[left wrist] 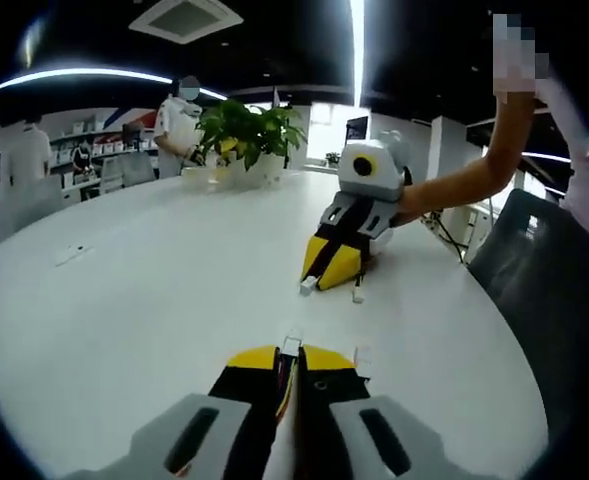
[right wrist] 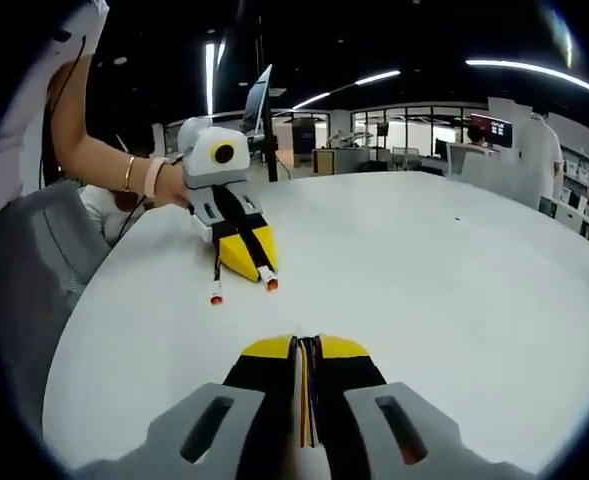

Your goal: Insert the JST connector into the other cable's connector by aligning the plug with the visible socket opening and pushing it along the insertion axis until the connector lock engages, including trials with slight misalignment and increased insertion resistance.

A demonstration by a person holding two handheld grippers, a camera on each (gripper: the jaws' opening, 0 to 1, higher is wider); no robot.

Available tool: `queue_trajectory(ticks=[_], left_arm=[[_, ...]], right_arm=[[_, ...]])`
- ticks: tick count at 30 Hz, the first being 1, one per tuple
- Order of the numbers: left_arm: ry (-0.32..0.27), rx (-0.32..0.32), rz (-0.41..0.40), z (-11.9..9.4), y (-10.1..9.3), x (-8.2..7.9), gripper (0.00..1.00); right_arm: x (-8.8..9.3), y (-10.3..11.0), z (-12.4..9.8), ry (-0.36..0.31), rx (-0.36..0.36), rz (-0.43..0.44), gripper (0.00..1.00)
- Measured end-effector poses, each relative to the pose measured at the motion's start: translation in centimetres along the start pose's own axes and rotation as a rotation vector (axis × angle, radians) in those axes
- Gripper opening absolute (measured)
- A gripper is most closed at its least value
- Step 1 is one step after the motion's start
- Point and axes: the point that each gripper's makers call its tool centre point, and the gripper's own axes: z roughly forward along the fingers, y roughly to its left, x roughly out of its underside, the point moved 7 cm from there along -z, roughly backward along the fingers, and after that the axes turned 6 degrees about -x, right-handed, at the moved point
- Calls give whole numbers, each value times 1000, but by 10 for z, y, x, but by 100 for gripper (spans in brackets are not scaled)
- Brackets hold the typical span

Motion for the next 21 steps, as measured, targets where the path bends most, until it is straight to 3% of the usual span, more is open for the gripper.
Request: queue_trajectory(ticks=[7,21], left_arm=[[-14,12,2,3,0,-1,0],[-19,34,13,4,-3,-1,0]], right_arm=[[-7,3,7,-42,-30,-16,4],[-9,6,20,-54,-76,-28,4]])
